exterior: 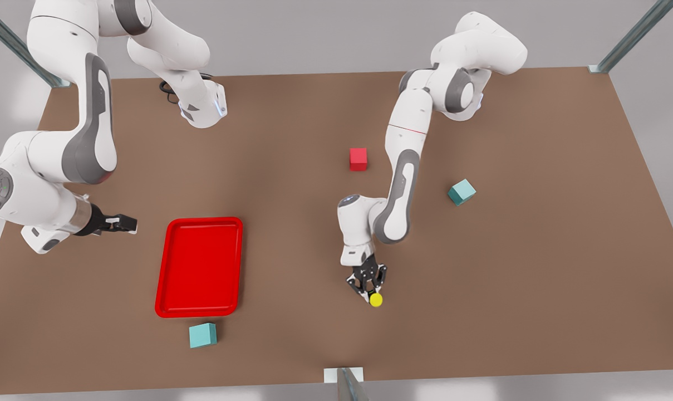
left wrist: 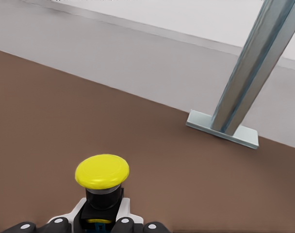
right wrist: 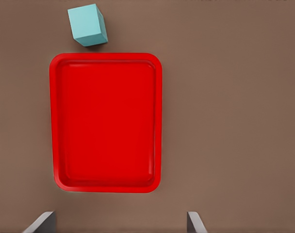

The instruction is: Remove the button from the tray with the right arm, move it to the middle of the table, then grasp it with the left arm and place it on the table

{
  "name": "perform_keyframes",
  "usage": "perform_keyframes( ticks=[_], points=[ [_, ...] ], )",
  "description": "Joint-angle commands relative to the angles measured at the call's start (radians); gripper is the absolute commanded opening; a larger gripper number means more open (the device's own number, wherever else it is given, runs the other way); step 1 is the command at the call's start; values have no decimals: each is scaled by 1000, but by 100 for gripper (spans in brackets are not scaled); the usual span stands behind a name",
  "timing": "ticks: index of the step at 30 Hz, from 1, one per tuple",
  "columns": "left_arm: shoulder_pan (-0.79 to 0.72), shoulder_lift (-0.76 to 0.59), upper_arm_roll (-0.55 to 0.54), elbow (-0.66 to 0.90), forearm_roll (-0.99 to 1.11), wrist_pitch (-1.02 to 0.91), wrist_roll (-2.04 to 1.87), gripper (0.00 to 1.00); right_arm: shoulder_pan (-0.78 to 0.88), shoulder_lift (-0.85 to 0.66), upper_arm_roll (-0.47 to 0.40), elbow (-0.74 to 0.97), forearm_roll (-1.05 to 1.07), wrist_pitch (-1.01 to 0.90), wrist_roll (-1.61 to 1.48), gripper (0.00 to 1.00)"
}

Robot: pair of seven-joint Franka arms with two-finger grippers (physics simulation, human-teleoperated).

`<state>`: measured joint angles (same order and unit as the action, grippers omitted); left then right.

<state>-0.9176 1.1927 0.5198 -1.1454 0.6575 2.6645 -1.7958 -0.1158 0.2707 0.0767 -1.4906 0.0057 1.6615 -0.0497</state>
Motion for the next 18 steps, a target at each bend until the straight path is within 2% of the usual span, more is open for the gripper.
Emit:
perform_keyframes(
  ticks=[1,4,9,18],
  points=[
    [-10,5,12,-4,40,17,-398,35,1,-1,0,1,2,-9,-9,100],
    [-15,7,14,-5,70,15,-413,35,2,-1,0,1,-6,-6,-7,100],
    [-66,27,77,-25,99,3,-421,35,-5,4,0,1,-6,-9,-7,100],
    [-69,28,78,-40,185,-5,-424,35,-1,5,0,1,-6,-9,-7,100]
  ],
)
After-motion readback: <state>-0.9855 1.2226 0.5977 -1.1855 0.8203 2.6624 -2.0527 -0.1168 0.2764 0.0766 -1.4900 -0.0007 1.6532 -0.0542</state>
